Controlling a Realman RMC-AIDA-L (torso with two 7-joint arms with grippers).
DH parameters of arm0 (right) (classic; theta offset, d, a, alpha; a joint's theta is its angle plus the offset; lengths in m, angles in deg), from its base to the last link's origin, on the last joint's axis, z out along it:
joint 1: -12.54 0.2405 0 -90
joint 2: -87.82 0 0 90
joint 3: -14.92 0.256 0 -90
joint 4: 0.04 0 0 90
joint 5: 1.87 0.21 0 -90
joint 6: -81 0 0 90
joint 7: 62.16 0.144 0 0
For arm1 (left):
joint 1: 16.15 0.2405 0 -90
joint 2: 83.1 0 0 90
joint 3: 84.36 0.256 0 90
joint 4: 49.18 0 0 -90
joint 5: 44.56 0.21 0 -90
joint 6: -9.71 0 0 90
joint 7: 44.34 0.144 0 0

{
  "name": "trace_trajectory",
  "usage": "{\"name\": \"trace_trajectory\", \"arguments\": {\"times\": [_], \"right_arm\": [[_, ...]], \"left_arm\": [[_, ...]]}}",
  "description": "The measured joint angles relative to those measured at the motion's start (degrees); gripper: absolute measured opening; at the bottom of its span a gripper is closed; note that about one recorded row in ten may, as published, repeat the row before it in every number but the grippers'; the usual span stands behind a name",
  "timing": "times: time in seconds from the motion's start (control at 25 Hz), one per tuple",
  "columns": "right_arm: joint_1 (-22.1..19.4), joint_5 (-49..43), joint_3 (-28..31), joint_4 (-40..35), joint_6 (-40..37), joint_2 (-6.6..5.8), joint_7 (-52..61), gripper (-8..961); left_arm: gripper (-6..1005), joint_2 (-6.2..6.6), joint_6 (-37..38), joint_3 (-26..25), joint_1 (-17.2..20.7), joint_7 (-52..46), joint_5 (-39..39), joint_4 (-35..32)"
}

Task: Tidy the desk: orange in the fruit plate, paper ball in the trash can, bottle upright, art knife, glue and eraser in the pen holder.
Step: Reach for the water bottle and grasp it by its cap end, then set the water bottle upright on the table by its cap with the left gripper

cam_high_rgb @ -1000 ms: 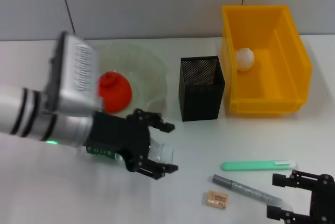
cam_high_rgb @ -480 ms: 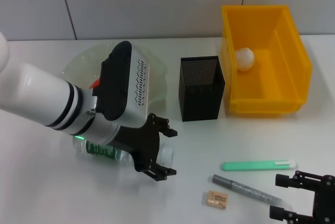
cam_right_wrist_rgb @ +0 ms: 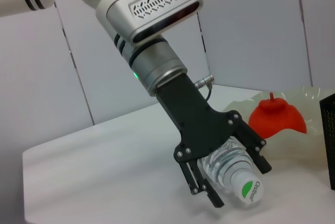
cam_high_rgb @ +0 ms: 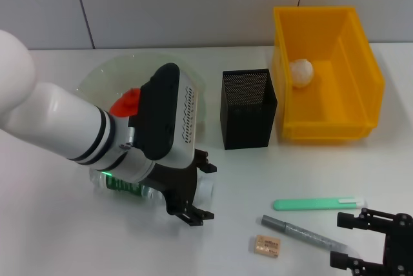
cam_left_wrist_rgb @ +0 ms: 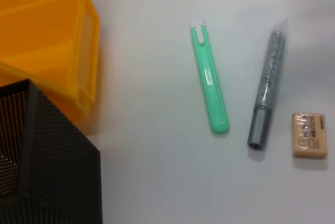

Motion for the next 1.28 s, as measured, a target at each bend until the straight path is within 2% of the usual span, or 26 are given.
{"name": "trace_trajectory", "arguments": {"times": [0.64,1.2,1.24,1.28], "right_arm": [[0.3,0.0,-0.1,-0.4,0.5,0.14,0.3,698],[0.7,-0.1,0.0,-1.1,0.6,0.0,0.7,698],[0.7,-0.1,0.0,-1.1,0.6,0.0,0.8,698],[0.8,-0.1,0.0,-1.1,0.6,-0.01,0.9,698]], "left_arm": [[811,-0.03,-3.2,1.4,-1.5,-0.2,1.7,2.6],[476,-0.02,-5.3,5.5,-2.5,-3.7,5.6,2.9],[451,-0.02,-3.1,5.9,-1.7,-6.0,6.4,-1.2],[451,-0.02,-3.1,5.9,-1.7,-6.0,6.4,-1.2]]}}
